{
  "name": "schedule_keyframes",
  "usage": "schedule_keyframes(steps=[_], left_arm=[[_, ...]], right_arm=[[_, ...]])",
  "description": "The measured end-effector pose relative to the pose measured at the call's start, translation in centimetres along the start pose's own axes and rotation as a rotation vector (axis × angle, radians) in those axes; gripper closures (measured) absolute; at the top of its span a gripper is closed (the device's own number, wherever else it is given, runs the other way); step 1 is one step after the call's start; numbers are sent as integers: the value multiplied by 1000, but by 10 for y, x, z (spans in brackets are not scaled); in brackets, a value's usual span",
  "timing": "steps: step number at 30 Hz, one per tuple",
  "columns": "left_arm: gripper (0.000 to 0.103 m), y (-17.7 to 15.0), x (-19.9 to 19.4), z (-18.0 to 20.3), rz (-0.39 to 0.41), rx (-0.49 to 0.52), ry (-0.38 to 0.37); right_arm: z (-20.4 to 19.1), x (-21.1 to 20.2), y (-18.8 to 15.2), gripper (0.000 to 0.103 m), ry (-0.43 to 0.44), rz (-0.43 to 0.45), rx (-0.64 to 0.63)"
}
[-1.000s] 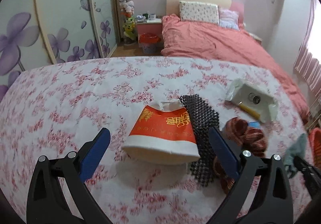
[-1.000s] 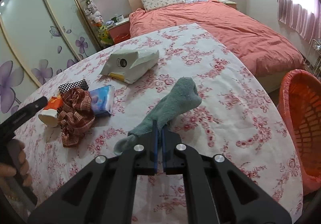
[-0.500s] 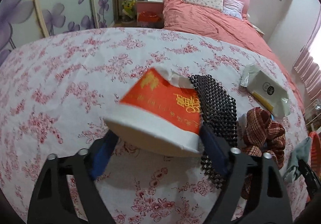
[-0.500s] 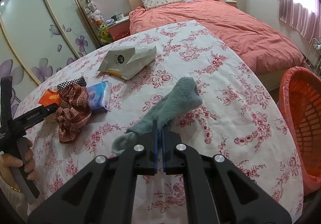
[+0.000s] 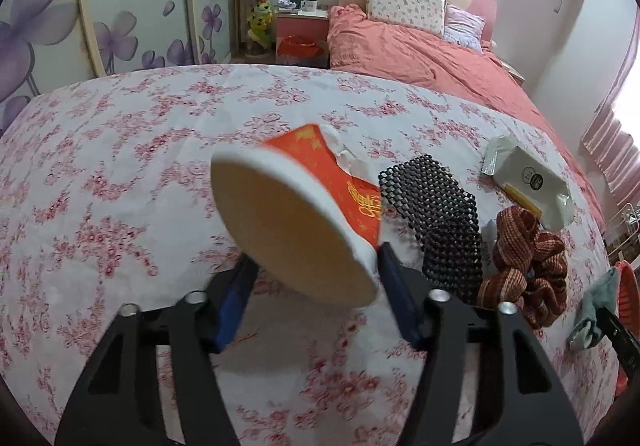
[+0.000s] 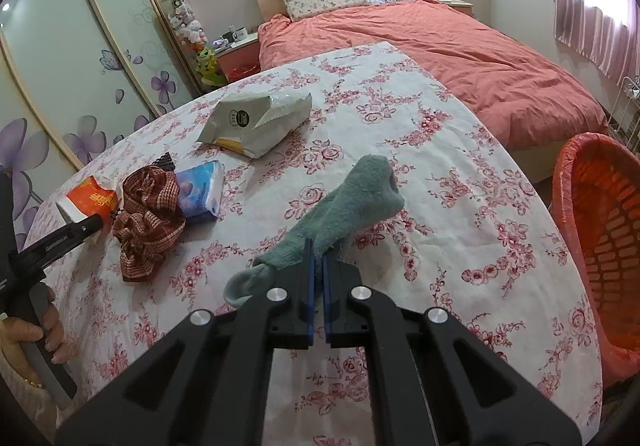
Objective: Collect trash
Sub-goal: 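Lift the paper cup with the left gripper and regrip it by the rim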
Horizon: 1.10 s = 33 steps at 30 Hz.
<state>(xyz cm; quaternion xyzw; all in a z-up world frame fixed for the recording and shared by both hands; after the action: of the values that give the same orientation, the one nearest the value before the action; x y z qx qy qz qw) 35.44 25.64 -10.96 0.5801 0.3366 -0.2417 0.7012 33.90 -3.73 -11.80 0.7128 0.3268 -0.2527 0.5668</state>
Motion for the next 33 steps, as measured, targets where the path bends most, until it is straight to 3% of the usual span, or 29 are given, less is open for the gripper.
schedule_keyframes(steps=[8, 17, 19, 33], left_arm=[[50, -4, 2, -10, -18, -68, -34], [53, 5, -12, -1, 49, -47, -72], [71, 4, -13, 0, 48, -48, -80], [81, -5, -21, 1, 66, -44, -106]], right_arm=[[1, -4, -5, 99, -14, -6, -10], [1, -6, -6, 99, -17, -4, -16], [1, -7, -6, 99, -16, -2, -19], [4, -19, -11, 99, -20, 6, -22]])
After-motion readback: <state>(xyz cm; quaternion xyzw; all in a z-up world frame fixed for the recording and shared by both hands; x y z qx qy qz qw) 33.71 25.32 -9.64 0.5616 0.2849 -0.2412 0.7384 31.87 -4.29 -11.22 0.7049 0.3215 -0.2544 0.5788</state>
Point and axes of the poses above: each gripper's, at about its wrist camera, not at the fingertips, and x roughly the way its jaws point, z to its right, y to its top, the point moved 10 cm from there along x, roughly the way its jaws point, and after that the axes turned 2 degrees about z, right-handed, at the moved point
